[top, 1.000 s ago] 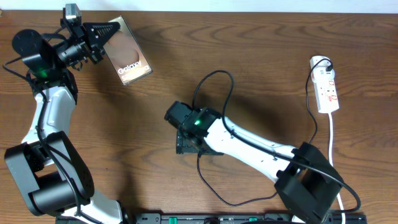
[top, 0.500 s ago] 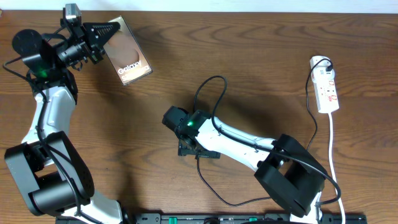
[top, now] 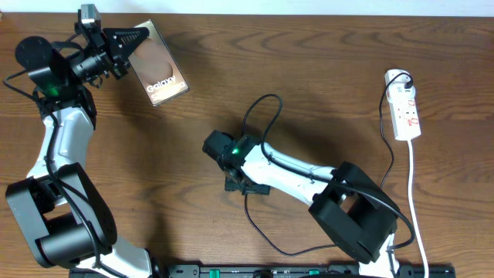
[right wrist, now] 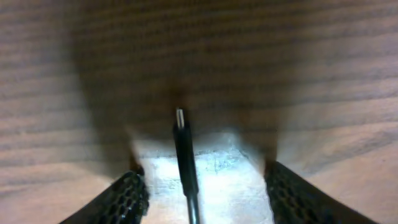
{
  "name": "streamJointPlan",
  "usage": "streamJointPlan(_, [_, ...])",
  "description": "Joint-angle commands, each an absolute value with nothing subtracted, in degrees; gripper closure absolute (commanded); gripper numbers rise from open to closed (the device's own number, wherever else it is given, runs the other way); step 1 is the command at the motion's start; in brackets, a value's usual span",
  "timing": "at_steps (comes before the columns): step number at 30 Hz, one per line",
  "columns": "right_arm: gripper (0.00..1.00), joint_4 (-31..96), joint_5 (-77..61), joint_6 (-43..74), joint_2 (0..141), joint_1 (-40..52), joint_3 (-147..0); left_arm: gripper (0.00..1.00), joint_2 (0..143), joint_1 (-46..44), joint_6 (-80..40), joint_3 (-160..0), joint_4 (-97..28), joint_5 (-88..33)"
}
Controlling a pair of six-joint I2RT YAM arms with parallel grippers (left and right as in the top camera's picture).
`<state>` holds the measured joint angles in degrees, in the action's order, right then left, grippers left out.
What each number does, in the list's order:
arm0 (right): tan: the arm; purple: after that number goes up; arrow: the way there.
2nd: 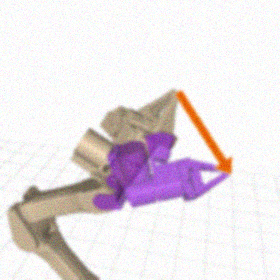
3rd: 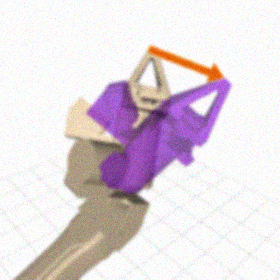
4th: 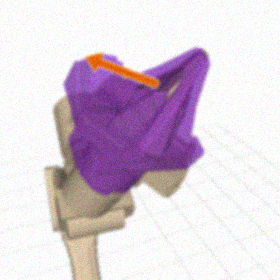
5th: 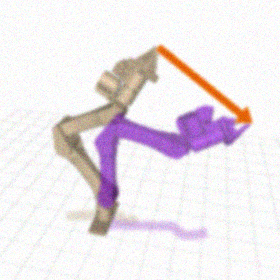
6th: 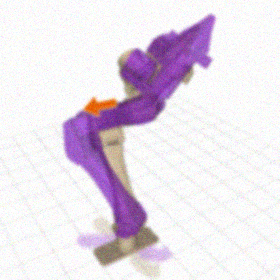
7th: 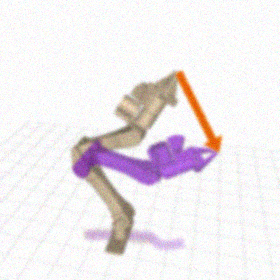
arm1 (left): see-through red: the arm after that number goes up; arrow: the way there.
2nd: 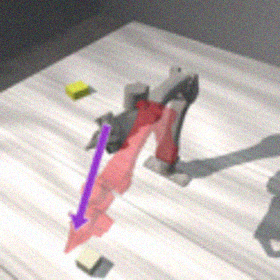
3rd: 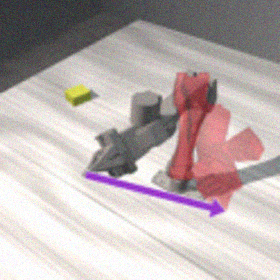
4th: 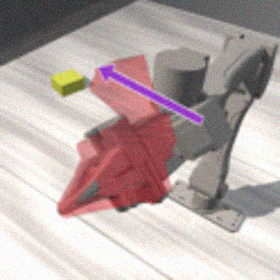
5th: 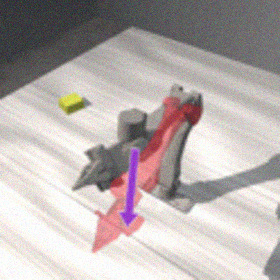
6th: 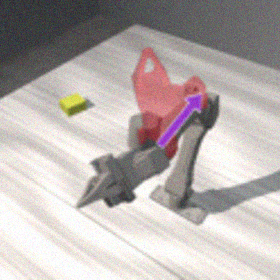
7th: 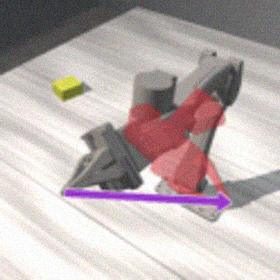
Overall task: Plug charger to phone and switch on socket
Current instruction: 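Lift the cable end with the right gripper toward the phone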
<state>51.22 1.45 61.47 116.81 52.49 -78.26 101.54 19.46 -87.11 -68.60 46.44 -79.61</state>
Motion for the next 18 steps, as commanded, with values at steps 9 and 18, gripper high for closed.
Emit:
streamJointPlan(9, [0.62,51.40,1.13,62.08,119.66,51.42,-78.22,0.92,101.16,19.59,-86.59,-69.56,46.83,-80.42])
streamJointPlan(18, [0.99,51.44,0.10,60.93,119.63,51.18,-78.28,0.93,101.16,19.59,-85.95,-69.56,46.83,-80.58])
